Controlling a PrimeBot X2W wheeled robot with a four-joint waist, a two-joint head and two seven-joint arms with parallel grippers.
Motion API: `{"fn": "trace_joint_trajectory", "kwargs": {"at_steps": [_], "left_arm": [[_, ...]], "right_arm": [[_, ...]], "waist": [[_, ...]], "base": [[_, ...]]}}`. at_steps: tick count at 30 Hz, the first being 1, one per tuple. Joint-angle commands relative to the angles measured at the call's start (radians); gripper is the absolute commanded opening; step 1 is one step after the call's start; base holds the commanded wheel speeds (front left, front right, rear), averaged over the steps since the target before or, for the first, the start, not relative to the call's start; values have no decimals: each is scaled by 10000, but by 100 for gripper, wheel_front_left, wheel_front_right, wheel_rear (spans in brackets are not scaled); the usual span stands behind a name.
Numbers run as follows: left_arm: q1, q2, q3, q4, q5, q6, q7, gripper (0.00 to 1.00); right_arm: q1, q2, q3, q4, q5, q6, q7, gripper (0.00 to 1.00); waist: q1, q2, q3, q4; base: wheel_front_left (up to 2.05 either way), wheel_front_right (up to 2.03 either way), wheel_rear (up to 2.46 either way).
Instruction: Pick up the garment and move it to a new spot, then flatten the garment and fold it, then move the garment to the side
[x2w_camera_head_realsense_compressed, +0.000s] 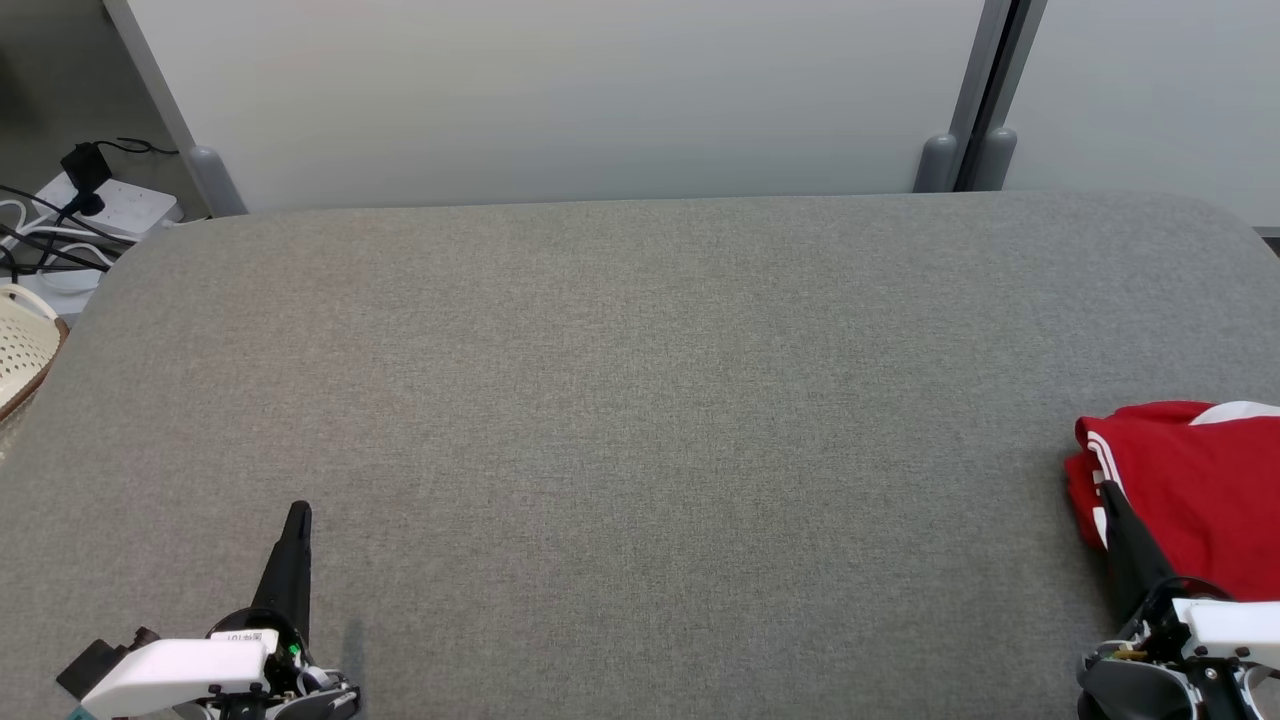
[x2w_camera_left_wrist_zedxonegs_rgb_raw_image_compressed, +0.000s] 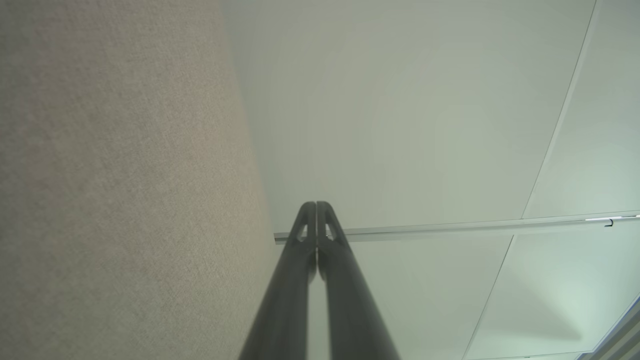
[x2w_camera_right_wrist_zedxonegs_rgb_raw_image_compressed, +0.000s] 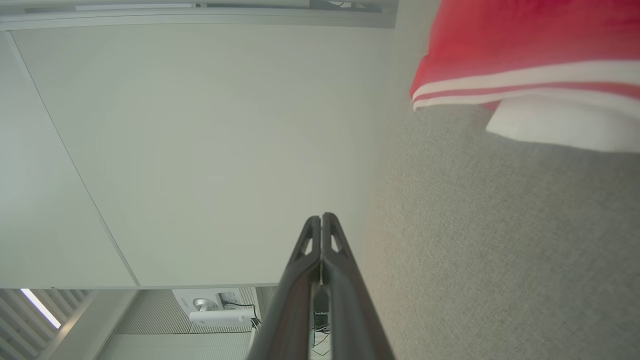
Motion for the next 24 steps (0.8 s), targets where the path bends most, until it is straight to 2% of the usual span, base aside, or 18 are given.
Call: {"fn": "trace_joint_trajectory", "kwargs": {"at_steps": [1, 24], "left_arm": [[-584, 93, 326, -279, -49, 0, 65, 0], [-583, 93, 325, -279, -50, 0, 65, 0]], "right_arm": [[-184, -145, 184, -324, 116, 16, 78, 0], [-184, -144, 184, -324, 116, 16, 77, 0]], "waist": [[0, 0, 0, 0], [0, 0, 0, 0]], "base": [[0, 0, 0], [0, 0, 0]]}}
